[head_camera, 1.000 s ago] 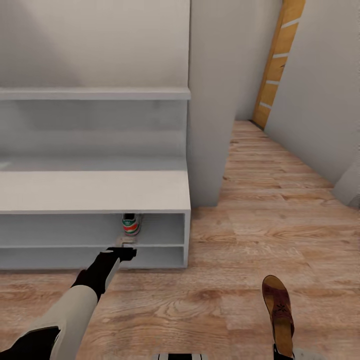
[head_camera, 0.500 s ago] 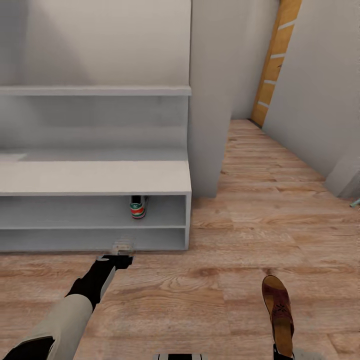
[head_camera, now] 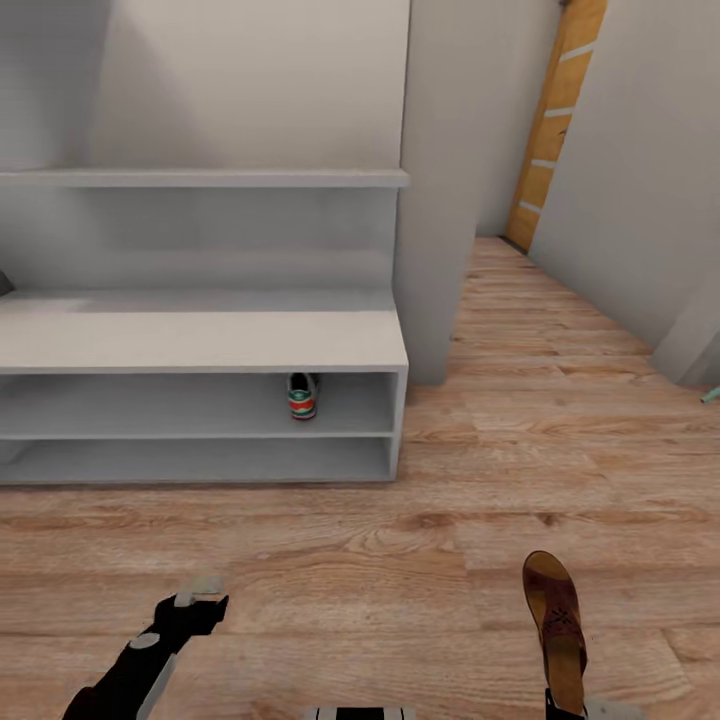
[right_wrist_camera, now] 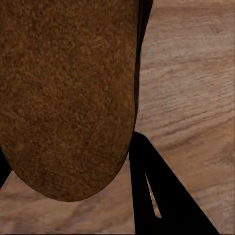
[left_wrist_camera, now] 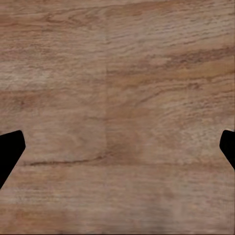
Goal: Pick up the two gym shoes and the two sandals from the corridor floor and place them onto the hallstand (shoe rack) in the corridor, making sure they are on the rack and not on the floor. Arrange them so the two gym shoes are next to each other and the two sandals are next to each other.
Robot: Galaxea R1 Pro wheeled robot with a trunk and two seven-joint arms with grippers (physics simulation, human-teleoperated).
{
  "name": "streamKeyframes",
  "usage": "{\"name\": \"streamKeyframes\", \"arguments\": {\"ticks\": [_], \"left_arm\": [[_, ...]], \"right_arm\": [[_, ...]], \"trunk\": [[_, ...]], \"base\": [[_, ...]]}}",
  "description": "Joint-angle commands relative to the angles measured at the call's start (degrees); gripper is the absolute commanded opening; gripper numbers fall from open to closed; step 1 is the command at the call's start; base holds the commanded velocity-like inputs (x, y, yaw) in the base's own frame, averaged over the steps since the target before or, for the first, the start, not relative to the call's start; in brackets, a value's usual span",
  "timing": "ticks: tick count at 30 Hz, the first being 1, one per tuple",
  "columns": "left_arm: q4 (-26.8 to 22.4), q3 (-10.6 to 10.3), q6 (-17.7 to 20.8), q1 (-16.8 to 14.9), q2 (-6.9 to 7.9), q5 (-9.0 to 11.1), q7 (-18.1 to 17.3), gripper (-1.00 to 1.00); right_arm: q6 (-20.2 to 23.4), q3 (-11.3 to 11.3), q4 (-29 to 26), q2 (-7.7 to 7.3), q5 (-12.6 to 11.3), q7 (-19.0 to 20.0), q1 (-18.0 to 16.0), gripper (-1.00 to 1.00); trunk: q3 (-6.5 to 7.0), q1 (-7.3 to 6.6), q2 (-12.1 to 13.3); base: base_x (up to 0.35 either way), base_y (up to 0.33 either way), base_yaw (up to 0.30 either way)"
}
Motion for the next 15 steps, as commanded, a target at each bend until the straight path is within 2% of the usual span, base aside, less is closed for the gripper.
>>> {"name": "streamKeyframes", "arguments": {"ticks": [1,2,3,4,5,10,15], "left_arm": [[0.1,0.47,-1.3,0.99,0.52,0.69,-2.19,1.0],[0.37,0.46,-4.1,2.96,1.89,4.17,-5.52,1.0],[0.43,0.46,-4.77,3.43,2.27,5.11,-6.29,1.0],[0.52,0.46,-6.01,4.34,3.08,7.0,-7.78,1.0],[0.72,0.46,-8.71,7.2,6.48,12.75,-12.85,1.0],[0.95,0.46,-9.56,9.24,8.7,16.33,-16.03,1.0],[1.06,0.46,-9.95,10.99,9.37,17.48,-16.93,1.0]], "right_arm": [[-0.15,-0.12,0.02,0.01,0.1,-0.24,-0.03,-1.0],[-0.15,-0.12,0.08,0.03,0.14,-0.2,-0.03,-1.0],[-0.15,-0.12,0.1,0.03,0.14,-0.19,-0.03,-1.0],[-0.15,-0.12,0.14,0.02,0.15,-0.18,-0.03,-1.0],[-0.15,-0.12,0.19,0.01,0.16,-0.17,-0.03,-1.0],[-0.15,-0.12,0.2,0.05,0.17,-0.17,-0.03,-1.0],[-0.16,-0.12,0.15,0.15,0.11,-0.22,-0.03,-1.0]], "trunk": [[-0.04,-0.01,-0.02],[-0.04,-0.01,-0.02],[-0.04,-0.01,-0.02],[-0.04,-0.01,-0.02],[-0.04,-0.01,-0.02],[-0.04,-0.01,-0.02],[-0.04,-0.01,-0.02]], "base": [[-0.01,0.302,0.0],[-0.004,0.304,0.0],[-0.003,0.305,0.0],[0.012,0.305,0.0],[0.082,0.306,0.0],[0.101,0.306,0.0],[0.115,0.306,0.0]]}}
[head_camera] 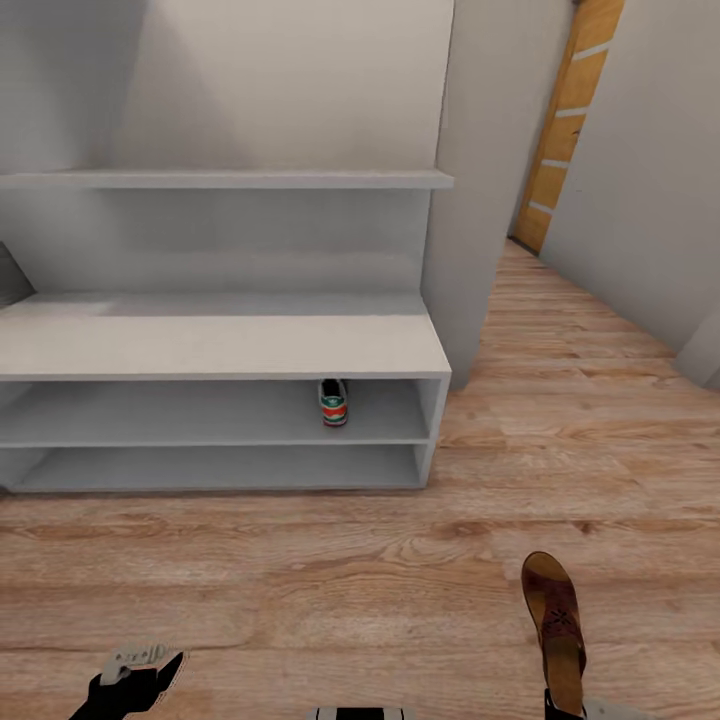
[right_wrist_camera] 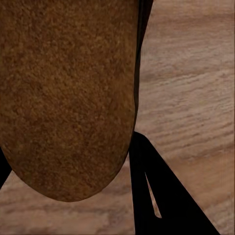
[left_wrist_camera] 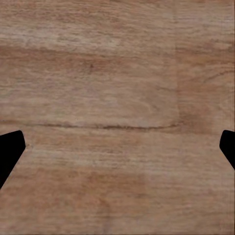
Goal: Pick up the two gym shoes and the two sandals from the corridor floor and place them onto the hallstand (shoe rack) in the corridor, making sure they are on the rack and not on the floor. Arrange them so the two gym shoes are next to each other and the two sandals are next to each other.
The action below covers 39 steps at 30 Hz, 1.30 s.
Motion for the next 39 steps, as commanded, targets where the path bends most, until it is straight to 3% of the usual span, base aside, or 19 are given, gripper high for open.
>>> {"name": "streamKeyframes", "arguments": {"ticks": [1,8,39], "left_arm": [[0.21,0.13,-1.68,0.47,0.09,0.56,-0.59,1.0],[0.26,0.05,-3.23,1.17,0.12,0.65,-0.65,1.0],[0.26,0.04,-3.39,1.24,0.04,0.75,-1.75,1.0]], "right_arm": [[-0.15,-0.13,0.01,0.09,0.05,-0.29,-0.03,-1.0],[-0.22,-0.18,0.06,0.13,0.04,-0.3,-0.03,-1.0],[-0.22,-0.15,0.07,0.13,0.05,-0.3,-0.03,-1.0]], "trunk": [[-0.04,0.0,-0.02],[-0.04,0.0,-0.02],[-0.04,0.0,-0.02]], "base": [[0.119,0.306,0.0],[0.117,0.306,0.0],[0.027,0.306,0.0]]}}
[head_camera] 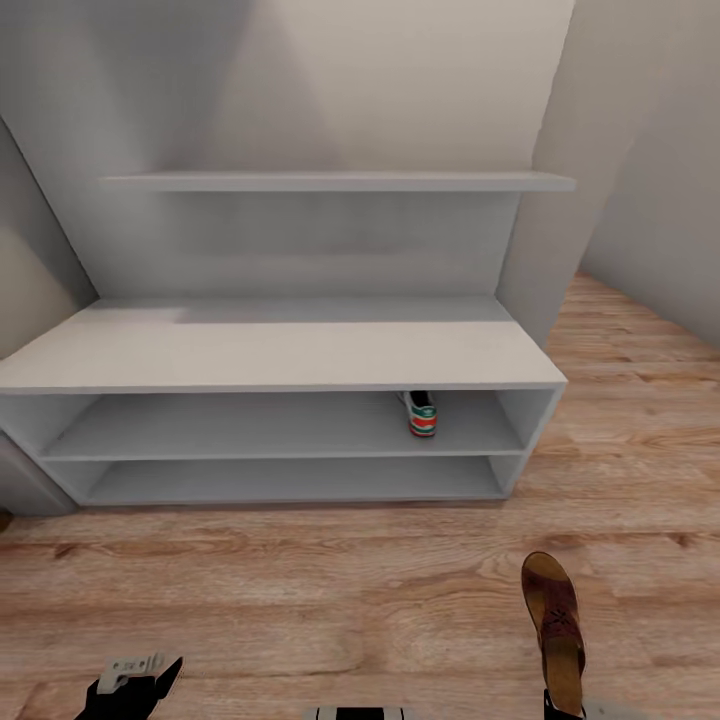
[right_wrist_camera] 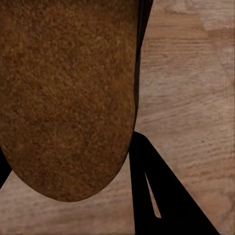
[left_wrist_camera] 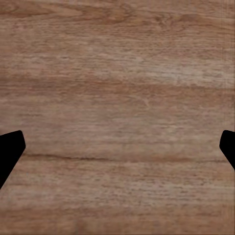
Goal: Pick up the two gym shoes and the two sandals from the corridor floor and place them onto the hallstand (shoe rack) in the corridor, making sure they are on the rack and not on the floor. Arrange them so the two gym shoes are next to each other and the two sandals are next to each other.
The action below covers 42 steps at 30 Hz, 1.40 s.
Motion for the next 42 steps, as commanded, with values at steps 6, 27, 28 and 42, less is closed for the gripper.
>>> {"name": "streamKeyframes", "arguments": {"ticks": [6,27,28,42], "left_arm": [[0.11,0.15,0.03,-0.05,-0.02,0.47,-0.5,1.0],[0.11,0.06,0.03,-0.05,-0.04,0.39,-0.51,1.0],[0.11,0.06,0.03,-0.05,-0.03,0.38,-0.51,1.0],[0.11,-0.02,-0.02,-0.05,-0.09,0.15,-0.51,1.0]], "right_arm": [[-0.15,-0.1,0.01,0.01,0.07,-0.26,-0.03,-1.0],[-0.15,-0.1,0.01,0.01,0.07,-0.26,-0.03,-1.0],[-0.15,-0.1,0.01,0.01,0.07,-0.26,-0.03,-1.0],[-0.15,-0.1,0.01,0.01,0.07,-0.26,-0.03,-1.0]], "trunk": [[-0.04,-0.01,-0.02],[-0.04,-0.01,-0.02],[-0.04,-0.01,-0.02],[-0.04,-0.01,-0.02]], "base": [[0.0,0.306,0.0],[0.0,0.306,0.0],[0.0,0.306,0.0],[-0.022,0.305,0.0]]}}
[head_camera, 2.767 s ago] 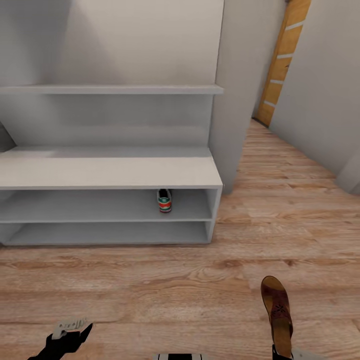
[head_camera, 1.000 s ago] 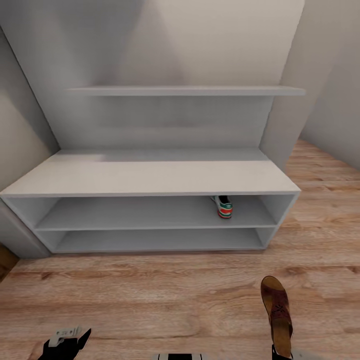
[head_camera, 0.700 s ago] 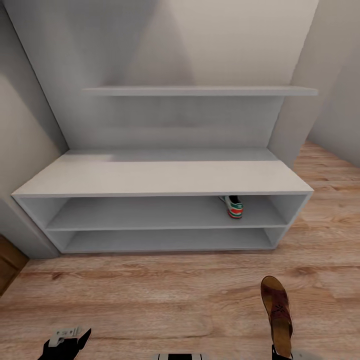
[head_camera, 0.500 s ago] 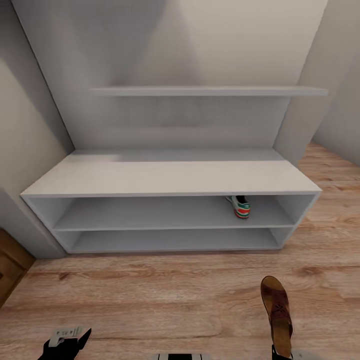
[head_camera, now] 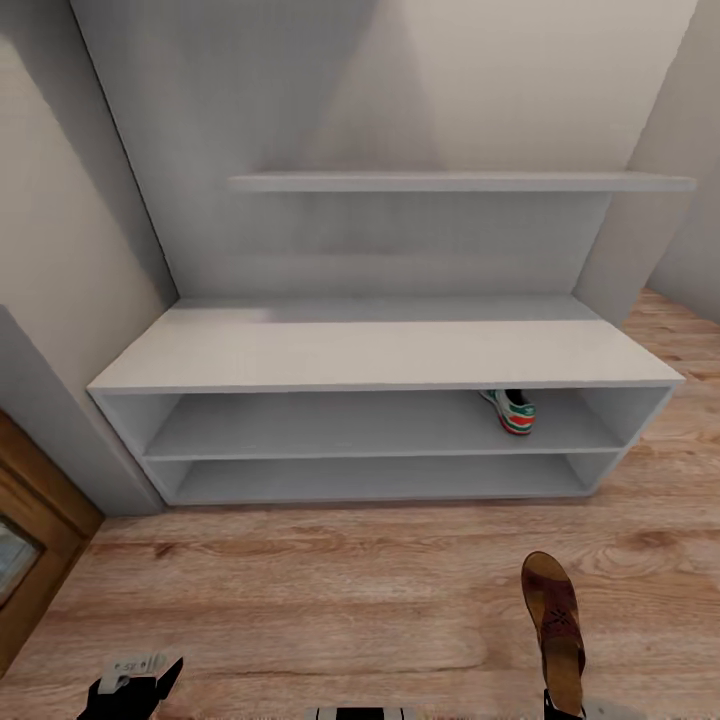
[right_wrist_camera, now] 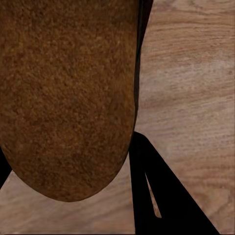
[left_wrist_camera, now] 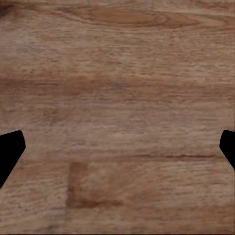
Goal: Pick up the two gym shoes and the two sandals from the corridor floor and place them onto the hallstand (shoe rack) in the corridor, making sure they are on the rack and not on the floor. Arrange them so the two gym shoes are next to each other and the two sandals are next to each other.
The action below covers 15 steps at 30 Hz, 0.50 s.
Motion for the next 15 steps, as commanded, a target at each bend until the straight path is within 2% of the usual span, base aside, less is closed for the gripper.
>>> {"name": "streamKeyframes", "arguments": {"ticks": [1,15], "left_arm": [[0.11,0.14,0.02,-0.04,-0.02,0.51,-0.49,1.0],[0.11,0.09,0.0,-0.04,-0.06,0.32,-0.49,1.0]], "right_arm": [[-0.15,-0.12,0.02,0.01,0.08,-0.26,-0.03,-1.0],[-0.15,-0.2,0.03,0.01,0.15,-0.27,-0.03,-1.0]], "trunk": [[-0.04,-0.02,-0.02],[-0.04,-0.02,-0.02]], "base": [[-0.128,0.295,0.0],[-0.204,0.266,0.0]]}}
